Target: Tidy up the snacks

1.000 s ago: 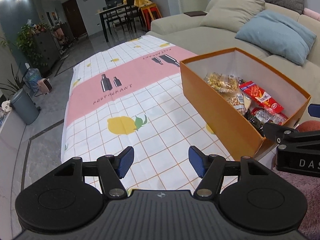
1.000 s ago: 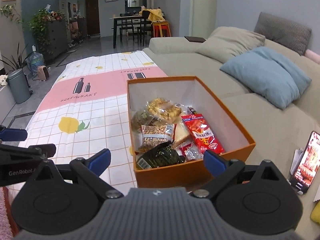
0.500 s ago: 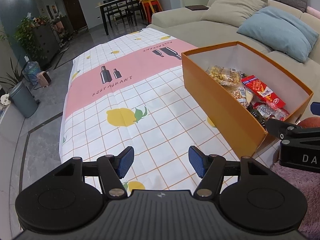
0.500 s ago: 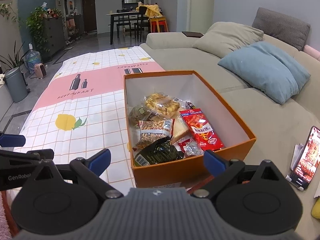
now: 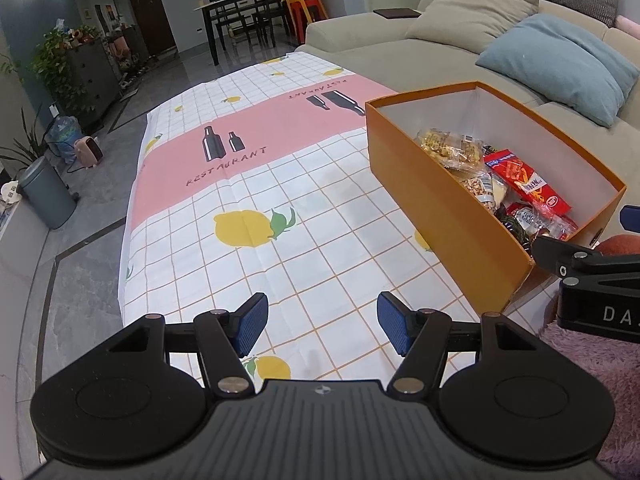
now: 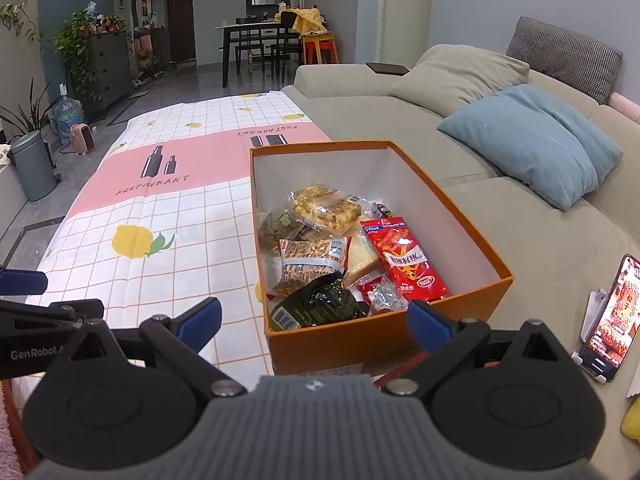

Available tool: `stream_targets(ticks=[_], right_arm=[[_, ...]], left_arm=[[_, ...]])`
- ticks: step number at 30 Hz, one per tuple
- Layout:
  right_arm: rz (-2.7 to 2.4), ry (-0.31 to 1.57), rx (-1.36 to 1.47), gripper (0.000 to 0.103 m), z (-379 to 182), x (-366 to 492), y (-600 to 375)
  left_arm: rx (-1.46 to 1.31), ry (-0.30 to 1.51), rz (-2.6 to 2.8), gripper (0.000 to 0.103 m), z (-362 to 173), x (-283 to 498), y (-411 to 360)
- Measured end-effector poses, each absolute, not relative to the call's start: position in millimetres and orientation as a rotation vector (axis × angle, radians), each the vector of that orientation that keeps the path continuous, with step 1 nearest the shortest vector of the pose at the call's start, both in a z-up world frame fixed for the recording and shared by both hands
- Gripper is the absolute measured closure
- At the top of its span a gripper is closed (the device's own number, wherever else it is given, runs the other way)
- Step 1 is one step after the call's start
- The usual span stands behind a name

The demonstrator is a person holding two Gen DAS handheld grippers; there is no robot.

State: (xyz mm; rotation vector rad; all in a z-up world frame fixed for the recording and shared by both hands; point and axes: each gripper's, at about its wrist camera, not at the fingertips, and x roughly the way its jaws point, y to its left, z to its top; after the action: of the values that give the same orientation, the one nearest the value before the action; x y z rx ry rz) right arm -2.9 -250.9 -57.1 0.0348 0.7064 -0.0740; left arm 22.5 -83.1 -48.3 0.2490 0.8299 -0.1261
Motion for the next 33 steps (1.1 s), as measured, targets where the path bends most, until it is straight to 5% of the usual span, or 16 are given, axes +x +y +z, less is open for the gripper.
stream_targets(ticks=[33], right_arm=[[-0.069, 0.713, 0.031, 0.006, -60.8, -2.7, -250.7]], left_arm=[[0.240, 0.825, -0.119, 0.029, -45.1, 20.0, -82.2]])
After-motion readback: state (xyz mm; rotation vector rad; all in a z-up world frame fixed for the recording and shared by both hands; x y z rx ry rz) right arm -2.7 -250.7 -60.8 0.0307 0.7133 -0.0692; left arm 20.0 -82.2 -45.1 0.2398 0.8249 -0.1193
